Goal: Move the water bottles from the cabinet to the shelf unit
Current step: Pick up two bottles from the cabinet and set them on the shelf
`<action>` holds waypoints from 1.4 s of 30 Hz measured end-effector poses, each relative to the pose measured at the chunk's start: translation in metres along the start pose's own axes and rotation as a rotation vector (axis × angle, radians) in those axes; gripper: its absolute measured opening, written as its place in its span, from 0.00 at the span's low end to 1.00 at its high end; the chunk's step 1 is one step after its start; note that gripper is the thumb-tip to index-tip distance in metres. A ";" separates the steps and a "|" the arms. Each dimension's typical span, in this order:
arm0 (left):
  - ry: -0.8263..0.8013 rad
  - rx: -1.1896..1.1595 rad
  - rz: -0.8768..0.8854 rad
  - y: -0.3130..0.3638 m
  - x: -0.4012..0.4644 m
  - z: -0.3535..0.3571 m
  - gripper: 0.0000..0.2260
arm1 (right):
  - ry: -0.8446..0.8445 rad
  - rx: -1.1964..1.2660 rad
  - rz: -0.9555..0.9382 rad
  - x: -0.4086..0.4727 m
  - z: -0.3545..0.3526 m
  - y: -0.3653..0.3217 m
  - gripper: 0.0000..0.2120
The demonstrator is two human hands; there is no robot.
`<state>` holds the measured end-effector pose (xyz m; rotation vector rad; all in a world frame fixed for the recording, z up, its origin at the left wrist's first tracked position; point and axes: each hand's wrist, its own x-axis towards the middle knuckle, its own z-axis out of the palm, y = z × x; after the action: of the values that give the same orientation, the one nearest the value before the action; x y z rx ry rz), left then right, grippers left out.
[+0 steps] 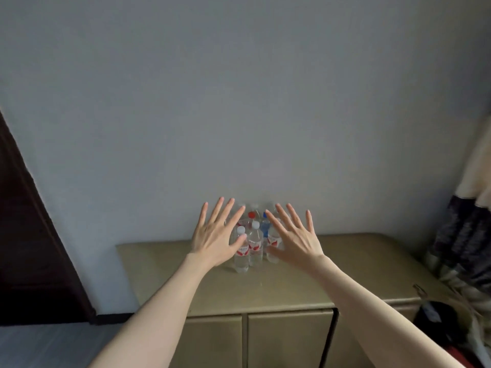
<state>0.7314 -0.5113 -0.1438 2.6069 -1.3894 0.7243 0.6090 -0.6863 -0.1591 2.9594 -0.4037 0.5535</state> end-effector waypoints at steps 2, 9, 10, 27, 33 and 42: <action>-0.010 -0.009 0.010 -0.017 0.028 0.026 0.34 | -0.030 0.023 0.021 0.023 0.028 0.001 0.39; -0.029 -0.162 0.037 -0.058 0.093 0.132 0.30 | -0.114 0.116 0.143 0.098 0.108 0.015 0.38; -0.033 -0.220 0.010 -0.058 0.096 0.150 0.29 | -0.122 0.136 0.157 0.105 0.118 0.017 0.39; -0.292 -0.726 -0.357 -0.050 0.137 0.334 0.36 | -0.346 0.860 0.427 0.187 0.292 0.065 0.36; -0.335 -1.027 -0.562 -0.040 0.151 0.363 0.27 | -0.361 0.840 0.466 0.205 0.327 0.071 0.37; -0.292 -1.100 -0.801 -0.034 0.149 0.363 0.15 | -0.327 0.981 0.510 0.202 0.345 0.072 0.35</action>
<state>0.9598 -0.7142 -0.3916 2.0135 -0.3906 -0.4404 0.8875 -0.8552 -0.4014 3.9120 -1.2599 0.3561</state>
